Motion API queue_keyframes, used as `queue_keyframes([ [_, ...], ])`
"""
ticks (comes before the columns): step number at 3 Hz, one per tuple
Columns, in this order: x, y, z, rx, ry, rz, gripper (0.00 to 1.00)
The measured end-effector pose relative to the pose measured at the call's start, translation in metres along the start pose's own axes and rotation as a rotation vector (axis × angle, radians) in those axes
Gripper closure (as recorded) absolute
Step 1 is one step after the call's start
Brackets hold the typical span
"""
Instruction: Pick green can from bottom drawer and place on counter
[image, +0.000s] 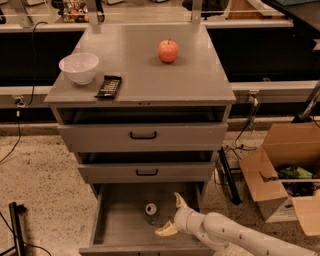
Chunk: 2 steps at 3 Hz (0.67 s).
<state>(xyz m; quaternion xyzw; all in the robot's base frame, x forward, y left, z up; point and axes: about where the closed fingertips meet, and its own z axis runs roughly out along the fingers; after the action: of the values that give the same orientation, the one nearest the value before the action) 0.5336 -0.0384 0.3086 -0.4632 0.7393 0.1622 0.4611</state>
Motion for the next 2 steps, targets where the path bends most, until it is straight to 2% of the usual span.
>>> queue_keyframes([
  [1,0.006,0.005,0.023,-0.052,-0.021,-0.018,0.00],
  [2,0.019,0.015,0.069,-0.093,-0.041,-0.026,0.00],
])
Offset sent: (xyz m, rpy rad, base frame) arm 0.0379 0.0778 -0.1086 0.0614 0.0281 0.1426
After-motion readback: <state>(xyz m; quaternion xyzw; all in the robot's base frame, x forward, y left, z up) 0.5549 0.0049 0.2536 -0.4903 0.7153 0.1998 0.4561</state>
